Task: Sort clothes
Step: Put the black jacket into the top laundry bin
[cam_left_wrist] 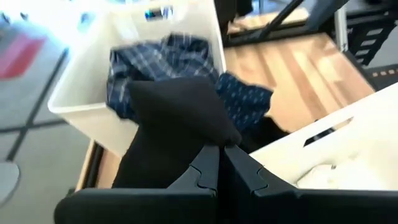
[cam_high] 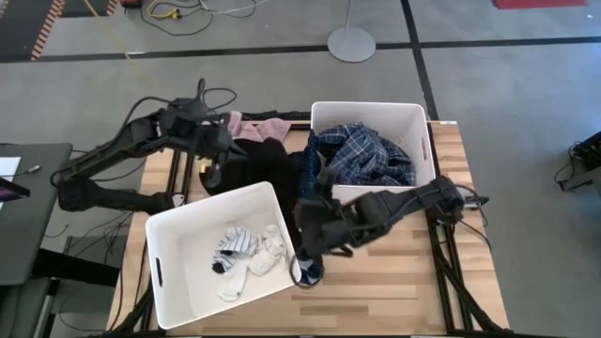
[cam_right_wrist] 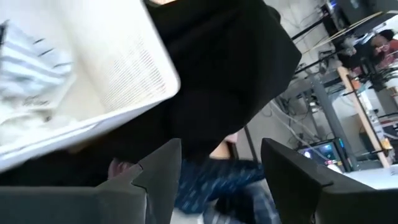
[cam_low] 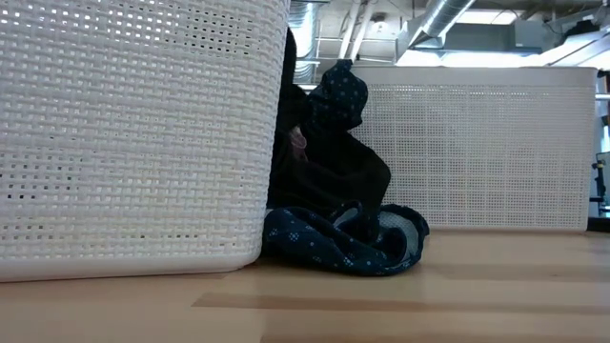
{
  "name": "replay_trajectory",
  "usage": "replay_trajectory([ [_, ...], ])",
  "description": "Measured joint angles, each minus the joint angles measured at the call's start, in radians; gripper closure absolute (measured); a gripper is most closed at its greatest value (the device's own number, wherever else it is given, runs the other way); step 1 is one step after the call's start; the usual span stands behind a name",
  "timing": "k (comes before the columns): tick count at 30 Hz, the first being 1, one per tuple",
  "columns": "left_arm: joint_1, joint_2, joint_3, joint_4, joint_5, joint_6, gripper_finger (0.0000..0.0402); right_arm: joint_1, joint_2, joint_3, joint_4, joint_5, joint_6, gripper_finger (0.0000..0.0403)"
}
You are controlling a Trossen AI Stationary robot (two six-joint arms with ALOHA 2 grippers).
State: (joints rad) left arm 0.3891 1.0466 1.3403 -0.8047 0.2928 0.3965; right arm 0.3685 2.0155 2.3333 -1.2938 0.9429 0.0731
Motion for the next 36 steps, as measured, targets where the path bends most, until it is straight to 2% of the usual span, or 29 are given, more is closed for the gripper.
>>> replay_trajectory([
  [9, -0.034, -0.119, 0.0, 0.068, 0.0, 0.015, 0.0401, -0.148, 0.0, 0.0, 0.213, -0.157, -0.168, 0.0163],
  [15, -0.042, -0.174, 0.0, 0.086, -0.001, 0.028, 0.0401, -0.236, 0.001, 0.0, 0.365, -0.335, -0.231, 0.0163],
  [20, -0.042, -0.187, 0.0, 0.088, -0.032, 0.041, 0.0401, -0.302, 0.002, -0.011, 0.492, -0.632, -0.243, 0.0163],
  [22, -0.042, -0.185, 0.0, 0.087, -0.037, 0.041, 0.0401, -0.317, 0.001, -0.058, 0.575, -0.691, -0.243, 0.0163],
  [25, -0.042, -0.183, 0.0, 0.085, -0.027, 0.041, 0.0401, -0.331, 0.005, -0.114, 0.626, -0.702, -0.261, 0.0163],
  [32, -0.042, -0.171, 0.0, 0.121, 0.089, 0.021, 0.0401, -0.378, 0.004, -0.295, 0.887, -0.708, -0.266, 0.0162],
  [36, -0.054, -0.14, 0.0, 0.131, 0.155, 0.011, 0.0401, -0.403, 0.003, -0.343, 1.019, -0.711, -0.265, 0.0162],
])
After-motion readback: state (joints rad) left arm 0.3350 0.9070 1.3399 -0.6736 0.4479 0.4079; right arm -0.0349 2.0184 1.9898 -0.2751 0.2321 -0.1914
